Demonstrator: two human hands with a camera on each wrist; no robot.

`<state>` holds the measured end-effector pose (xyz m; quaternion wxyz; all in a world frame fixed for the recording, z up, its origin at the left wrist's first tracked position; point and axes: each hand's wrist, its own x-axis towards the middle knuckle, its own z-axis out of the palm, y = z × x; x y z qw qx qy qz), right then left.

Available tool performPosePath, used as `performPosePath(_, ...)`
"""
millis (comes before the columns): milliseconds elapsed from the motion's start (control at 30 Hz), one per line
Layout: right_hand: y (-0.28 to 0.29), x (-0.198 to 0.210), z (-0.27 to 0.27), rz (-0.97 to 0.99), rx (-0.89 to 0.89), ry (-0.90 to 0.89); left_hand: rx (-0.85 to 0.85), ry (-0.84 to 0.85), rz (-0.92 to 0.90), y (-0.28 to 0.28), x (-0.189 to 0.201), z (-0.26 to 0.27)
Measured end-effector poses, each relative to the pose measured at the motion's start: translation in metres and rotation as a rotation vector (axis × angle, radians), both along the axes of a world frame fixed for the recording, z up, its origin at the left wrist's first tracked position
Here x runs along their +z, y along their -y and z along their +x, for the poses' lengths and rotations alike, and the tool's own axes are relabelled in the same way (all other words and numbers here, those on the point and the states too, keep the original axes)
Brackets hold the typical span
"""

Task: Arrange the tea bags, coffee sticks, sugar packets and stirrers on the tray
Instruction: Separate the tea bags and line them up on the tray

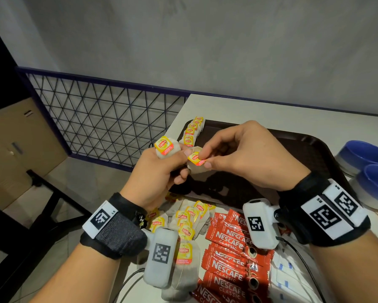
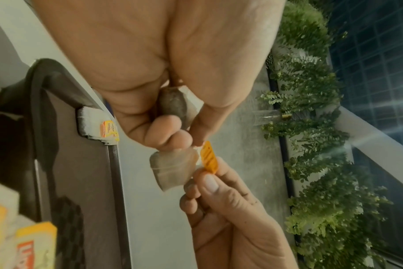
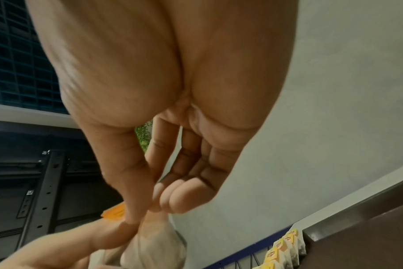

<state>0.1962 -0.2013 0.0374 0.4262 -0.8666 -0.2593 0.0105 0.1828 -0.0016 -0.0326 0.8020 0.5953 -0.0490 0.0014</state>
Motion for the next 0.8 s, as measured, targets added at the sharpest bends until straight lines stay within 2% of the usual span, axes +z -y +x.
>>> performPosePath(367,-0.0026,-0.0048,0.0015,-0.06,-0.077,0.062,0.01,-0.037,-0.077,-0.0009,0.0029,-0.0011)
performPosePath(567,-0.0016,-0.0039,0.0008,-0.057,-0.041,0.039,0.071,0.053,0.016,0.0002,0.0001,0.001)
performPosePath(800,-0.002,-0.0043,0.0005,0.119,-0.105,0.054,0.102,0.093,0.152,0.001,-0.0023,0.0013)
